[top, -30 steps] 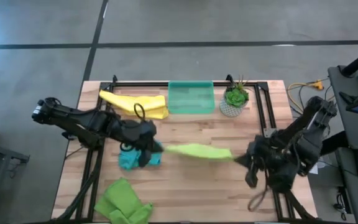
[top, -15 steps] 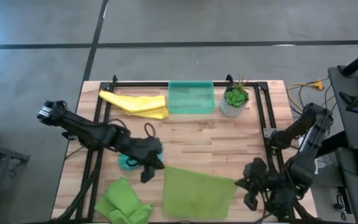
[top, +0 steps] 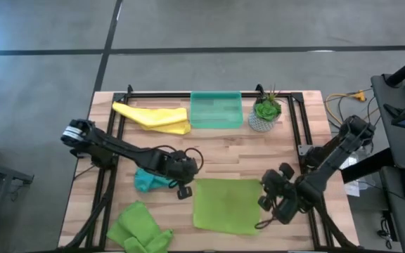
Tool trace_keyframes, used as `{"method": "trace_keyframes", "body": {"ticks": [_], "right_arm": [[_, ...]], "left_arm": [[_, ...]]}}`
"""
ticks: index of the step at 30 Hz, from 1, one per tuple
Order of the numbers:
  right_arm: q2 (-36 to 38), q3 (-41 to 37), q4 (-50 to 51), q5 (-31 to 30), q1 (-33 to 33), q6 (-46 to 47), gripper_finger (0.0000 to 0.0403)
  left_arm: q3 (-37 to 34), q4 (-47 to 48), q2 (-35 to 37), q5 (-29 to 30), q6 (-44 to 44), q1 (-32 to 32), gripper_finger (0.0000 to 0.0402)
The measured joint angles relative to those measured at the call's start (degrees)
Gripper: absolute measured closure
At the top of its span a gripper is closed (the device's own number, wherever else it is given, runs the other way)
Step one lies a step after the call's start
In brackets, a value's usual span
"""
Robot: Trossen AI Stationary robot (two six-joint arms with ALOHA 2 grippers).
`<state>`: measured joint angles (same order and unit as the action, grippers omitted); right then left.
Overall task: Fold microfiber towels
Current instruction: Fold the light green microfiber cloth
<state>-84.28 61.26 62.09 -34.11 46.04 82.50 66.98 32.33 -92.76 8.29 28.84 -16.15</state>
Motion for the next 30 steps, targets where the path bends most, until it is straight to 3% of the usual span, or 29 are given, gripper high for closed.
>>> {"method": "trace_keyframes", "body": {"ticks": [12, 22, 30], "right_arm": [[1.6, -7.2, -5.8, 0.3, -9.5, -9.3, 0.0394], [1.6, -9.4, -6.7, 0.3, -16.7, -13.8, 0.0394], [1.6, -10.8, -7.7, 1.1, -24.0, -15.3, 0.0388]], "left_arm": [[-0.8, -1.9, -1.6, 7.3, -2.7, 4.2, 0.0402], [-1.4, -1.9, -1.6, 8.2, -2.8, 9.2, 0.0402], [-6.0, -3.5, -1.6, 8.3, -2.6, 12.5, 0.04]]}}
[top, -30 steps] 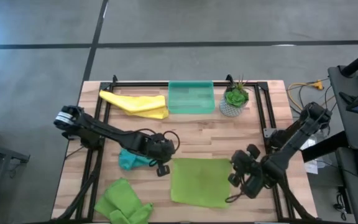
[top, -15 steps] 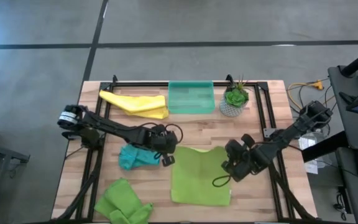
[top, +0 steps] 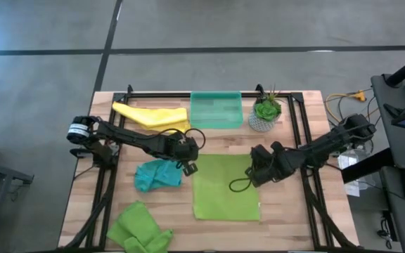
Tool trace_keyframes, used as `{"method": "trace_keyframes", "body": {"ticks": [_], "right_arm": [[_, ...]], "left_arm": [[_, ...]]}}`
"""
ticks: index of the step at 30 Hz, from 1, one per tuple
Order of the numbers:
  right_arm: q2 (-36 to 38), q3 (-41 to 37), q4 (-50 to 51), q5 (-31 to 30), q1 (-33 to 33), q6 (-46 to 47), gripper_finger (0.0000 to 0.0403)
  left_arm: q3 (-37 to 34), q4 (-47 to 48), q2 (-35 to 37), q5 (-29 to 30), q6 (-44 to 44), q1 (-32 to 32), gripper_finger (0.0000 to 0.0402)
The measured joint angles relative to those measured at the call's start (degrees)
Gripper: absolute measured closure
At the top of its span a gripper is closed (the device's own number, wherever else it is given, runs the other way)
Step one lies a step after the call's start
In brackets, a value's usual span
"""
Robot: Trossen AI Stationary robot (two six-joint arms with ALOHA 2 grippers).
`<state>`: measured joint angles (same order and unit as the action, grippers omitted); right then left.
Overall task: Fold microfiber towels
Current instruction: Fold the light green microfiber cloth
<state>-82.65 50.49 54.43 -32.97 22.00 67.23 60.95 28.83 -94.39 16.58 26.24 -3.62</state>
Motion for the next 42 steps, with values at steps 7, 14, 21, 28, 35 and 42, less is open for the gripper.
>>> {"method": "trace_keyframes", "body": {"ticks": [7, 14, 21, 28, 35, 42], "right_arm": [[0.0, 0.5, 0.5, -0.9, -4.9, -1.3, 0.0332], [3.2, 2.3, 0.7, -4.8, -5.4, -3.4, 0.028], [11.9, 0.7, -6.7, -2.3, 8.9, -7.0, 0.0269], [11.3, -6.2, -29.0, -3.7, 32.9, -0.3, 0.0288], [0.6, -5.0, -30.7, -4.5, 41.2, 9.7, 0.0316], [-3.8, -4.4, -30.8, -4.5, 42.3, 11.9, 0.0329]], "left_arm": [[-3.4, -2.7, 0.0, 0.3, 0.1, 1.5, 0.0338], [-3.2, -2.4, 1.5, 1.9, 0.0, 3.2, 0.0251], [-3.3, -1.2, 5.6, -19.9, -2.7, 3.1, 0.0226], [-3.4, -4.5, 6.9, -25.6, -2.8, -9.1, 0.0226], [-3.4, -10.9, 4.9, -6.8, -2.0, -25.9, 0.0226], [-2.4, -18.7, 0.1, -1.2, 2.0, -31.4, 0.0226]]}}
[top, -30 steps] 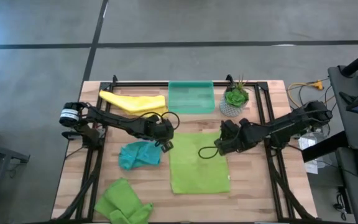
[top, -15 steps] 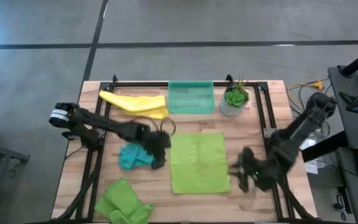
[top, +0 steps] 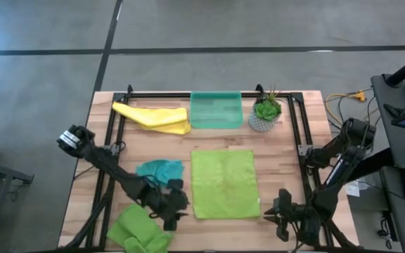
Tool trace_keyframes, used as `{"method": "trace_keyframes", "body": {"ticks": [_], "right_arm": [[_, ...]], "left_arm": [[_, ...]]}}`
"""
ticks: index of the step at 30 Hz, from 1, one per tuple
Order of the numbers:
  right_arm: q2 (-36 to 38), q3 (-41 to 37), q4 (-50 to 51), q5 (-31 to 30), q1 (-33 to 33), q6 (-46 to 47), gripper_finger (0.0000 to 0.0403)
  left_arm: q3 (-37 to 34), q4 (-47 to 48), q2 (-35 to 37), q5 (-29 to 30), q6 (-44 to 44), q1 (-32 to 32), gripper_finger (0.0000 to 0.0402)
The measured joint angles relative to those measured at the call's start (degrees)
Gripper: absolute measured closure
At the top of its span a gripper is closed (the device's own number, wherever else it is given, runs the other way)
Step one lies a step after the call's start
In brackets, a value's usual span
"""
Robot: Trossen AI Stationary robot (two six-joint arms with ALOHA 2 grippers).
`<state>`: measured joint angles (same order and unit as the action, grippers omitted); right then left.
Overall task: Fold microfiber towels
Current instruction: Fold the light green microfiber cloth
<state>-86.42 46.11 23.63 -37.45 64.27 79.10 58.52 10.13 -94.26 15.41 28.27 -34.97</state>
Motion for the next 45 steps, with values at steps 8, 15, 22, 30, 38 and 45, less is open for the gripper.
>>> {"method": "trace_keyframes", "body": {"ticks": [8, 15, 22, 30, 38, 45], "right_arm": [[-4.5, 0.7, -0.5, 0.3, 0.6, 0.1, 0.0322], [-14.0, 6.5, 1.1, 0.4, 0.6, 4.5, 0.0258], [-24.2, 15.9, 23.1, 0.3, 0.5, 24.6, 0.022], [-30.5, 23.9, 23.7, -0.3, 0.3, 25.3, 0.0219], [-33.1, 27.0, 25.1, -0.5, -0.7, 25.5, 0.0218], [-33.2, 26.8, 30.2, -0.1, -1.8, 28.9, 0.0227]], "left_arm": [[7.8, 0.2, -9.7, 3.5, 12.0, -0.4, 0.0226], [11.3, 0.1, -11.1, 6.2, 13.5, -0.5, 0.0226], [12.4, -0.1, -10.0, 9.7, 13.5, -0.8, 0.0226], [12.4, 0.0, -9.6, 10.6, 13.4, -0.8, 0.0226], [12.3, 0.1, -9.4, 10.6, 13.4, -0.9, 0.0226], [12.3, 0.5, -9.4, 10.6, 13.4, -1.6, 0.0226]]}}
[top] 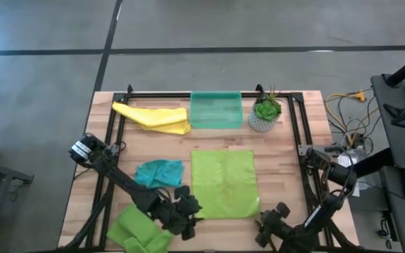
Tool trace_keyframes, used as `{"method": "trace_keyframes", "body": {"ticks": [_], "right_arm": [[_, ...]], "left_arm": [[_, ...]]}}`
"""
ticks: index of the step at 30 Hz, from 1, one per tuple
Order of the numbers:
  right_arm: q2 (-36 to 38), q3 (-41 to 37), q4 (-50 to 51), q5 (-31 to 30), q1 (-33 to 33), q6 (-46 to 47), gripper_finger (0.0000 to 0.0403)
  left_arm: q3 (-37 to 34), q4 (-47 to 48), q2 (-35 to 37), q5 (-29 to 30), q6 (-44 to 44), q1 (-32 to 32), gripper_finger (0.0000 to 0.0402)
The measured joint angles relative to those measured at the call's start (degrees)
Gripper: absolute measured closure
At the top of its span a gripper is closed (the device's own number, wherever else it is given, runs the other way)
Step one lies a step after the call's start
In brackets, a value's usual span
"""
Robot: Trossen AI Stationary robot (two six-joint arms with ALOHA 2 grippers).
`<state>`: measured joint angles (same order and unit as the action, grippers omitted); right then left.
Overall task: Fold microfiber towels
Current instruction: Fold the light green microfiber cloth
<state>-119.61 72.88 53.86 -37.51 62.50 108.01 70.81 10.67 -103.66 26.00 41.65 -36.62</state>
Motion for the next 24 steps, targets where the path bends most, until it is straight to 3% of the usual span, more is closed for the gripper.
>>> {"method": "trace_keyframes", "body": {"ticks": [8, 15, 24], "right_arm": [[0.2, -0.1, 1.4, 0.6, -0.7, -0.5, 0.023], [0.3, -0.1, 1.4, 0.3, -0.7, -6.2, 0.0231], [0.3, 0.4, 2.4, 0.8, -1.0, -5.9, 0.0267]], "left_arm": [[0.0, 1.6, 0.1, 0.0, 0.1, -0.1, 0.0226], [-0.1, 2.2, 0.1, 0.0, 1.5, -0.1, 0.0226], [-0.1, 2.4, 0.1, 0.0, 1.8, -0.1, 0.0226]]}}
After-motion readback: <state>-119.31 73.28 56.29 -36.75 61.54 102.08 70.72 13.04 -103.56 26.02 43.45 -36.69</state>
